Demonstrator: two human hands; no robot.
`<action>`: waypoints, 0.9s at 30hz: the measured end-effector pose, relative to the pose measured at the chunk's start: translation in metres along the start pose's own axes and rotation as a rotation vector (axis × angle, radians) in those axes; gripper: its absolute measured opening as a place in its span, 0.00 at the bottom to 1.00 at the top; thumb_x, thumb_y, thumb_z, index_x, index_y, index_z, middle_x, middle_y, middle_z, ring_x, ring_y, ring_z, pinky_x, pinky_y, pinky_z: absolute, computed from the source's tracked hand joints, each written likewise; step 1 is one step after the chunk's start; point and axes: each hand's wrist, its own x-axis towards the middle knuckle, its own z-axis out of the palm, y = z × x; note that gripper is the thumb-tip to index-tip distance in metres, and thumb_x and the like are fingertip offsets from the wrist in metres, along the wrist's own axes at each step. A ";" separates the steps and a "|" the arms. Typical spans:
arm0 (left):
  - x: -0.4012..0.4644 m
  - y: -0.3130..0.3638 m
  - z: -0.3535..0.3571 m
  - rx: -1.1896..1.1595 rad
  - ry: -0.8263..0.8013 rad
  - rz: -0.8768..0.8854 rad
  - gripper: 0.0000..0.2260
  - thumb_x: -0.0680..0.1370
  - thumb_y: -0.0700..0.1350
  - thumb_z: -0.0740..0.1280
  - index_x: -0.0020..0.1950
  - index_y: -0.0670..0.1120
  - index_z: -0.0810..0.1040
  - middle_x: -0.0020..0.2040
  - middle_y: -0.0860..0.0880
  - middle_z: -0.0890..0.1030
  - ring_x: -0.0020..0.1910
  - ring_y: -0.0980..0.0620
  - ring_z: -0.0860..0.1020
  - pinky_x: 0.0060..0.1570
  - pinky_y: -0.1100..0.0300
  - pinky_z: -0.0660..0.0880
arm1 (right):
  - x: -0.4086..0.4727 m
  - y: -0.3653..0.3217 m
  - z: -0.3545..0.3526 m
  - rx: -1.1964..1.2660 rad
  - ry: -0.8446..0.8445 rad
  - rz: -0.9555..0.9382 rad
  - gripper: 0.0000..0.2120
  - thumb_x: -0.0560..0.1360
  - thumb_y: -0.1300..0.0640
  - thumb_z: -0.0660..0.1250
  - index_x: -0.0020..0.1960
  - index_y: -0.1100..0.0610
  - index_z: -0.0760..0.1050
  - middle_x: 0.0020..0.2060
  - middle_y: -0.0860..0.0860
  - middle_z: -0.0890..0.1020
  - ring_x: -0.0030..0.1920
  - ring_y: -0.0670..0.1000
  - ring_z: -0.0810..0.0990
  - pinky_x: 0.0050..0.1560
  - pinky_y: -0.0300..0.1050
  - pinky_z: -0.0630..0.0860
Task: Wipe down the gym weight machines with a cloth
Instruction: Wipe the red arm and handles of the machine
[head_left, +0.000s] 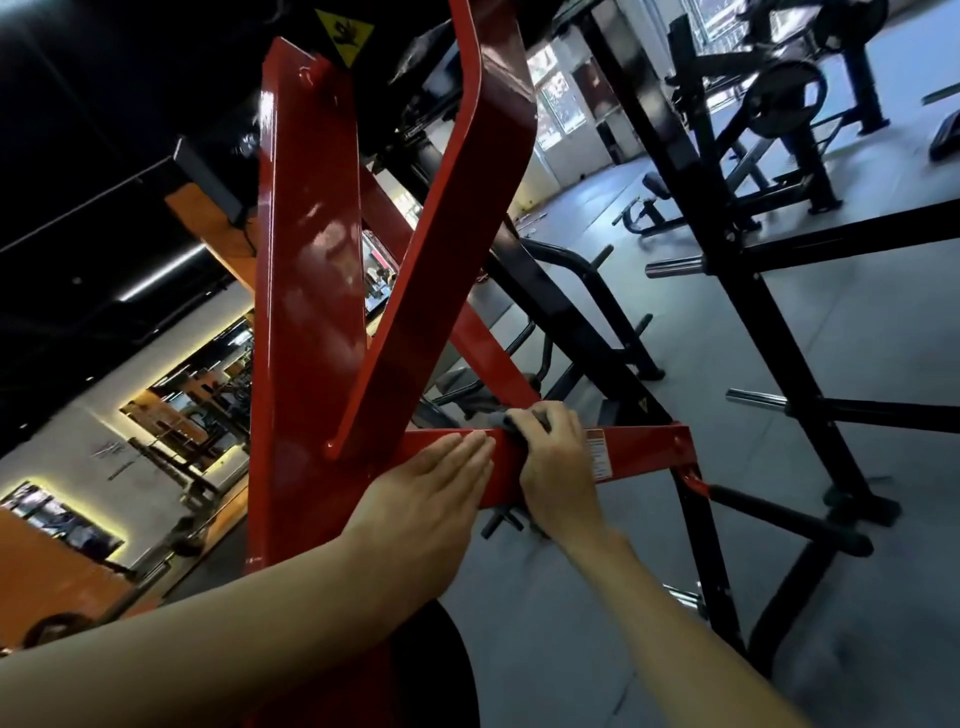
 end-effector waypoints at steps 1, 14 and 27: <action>0.001 -0.001 0.000 -0.013 -0.001 0.002 0.30 0.86 0.48 0.46 0.77 0.33 0.33 0.79 0.34 0.32 0.79 0.38 0.32 0.79 0.43 0.36 | 0.000 0.006 0.001 -0.013 0.008 -0.018 0.18 0.83 0.52 0.53 0.63 0.55 0.78 0.56 0.56 0.76 0.57 0.56 0.75 0.57 0.54 0.78; 0.019 -0.004 0.001 -0.025 -0.012 -0.019 0.29 0.86 0.49 0.44 0.79 0.36 0.32 0.80 0.38 0.32 0.80 0.42 0.33 0.79 0.45 0.38 | -0.004 0.041 0.017 0.140 0.078 0.447 0.18 0.81 0.69 0.57 0.66 0.60 0.78 0.63 0.57 0.77 0.65 0.60 0.74 0.66 0.57 0.73; 0.093 0.006 -0.006 -0.029 -0.055 -0.043 0.39 0.83 0.67 0.42 0.80 0.39 0.32 0.80 0.39 0.31 0.79 0.42 0.31 0.78 0.46 0.34 | -0.009 0.063 0.006 0.336 -0.029 0.558 0.21 0.86 0.63 0.50 0.75 0.55 0.71 0.75 0.51 0.68 0.76 0.51 0.66 0.72 0.32 0.59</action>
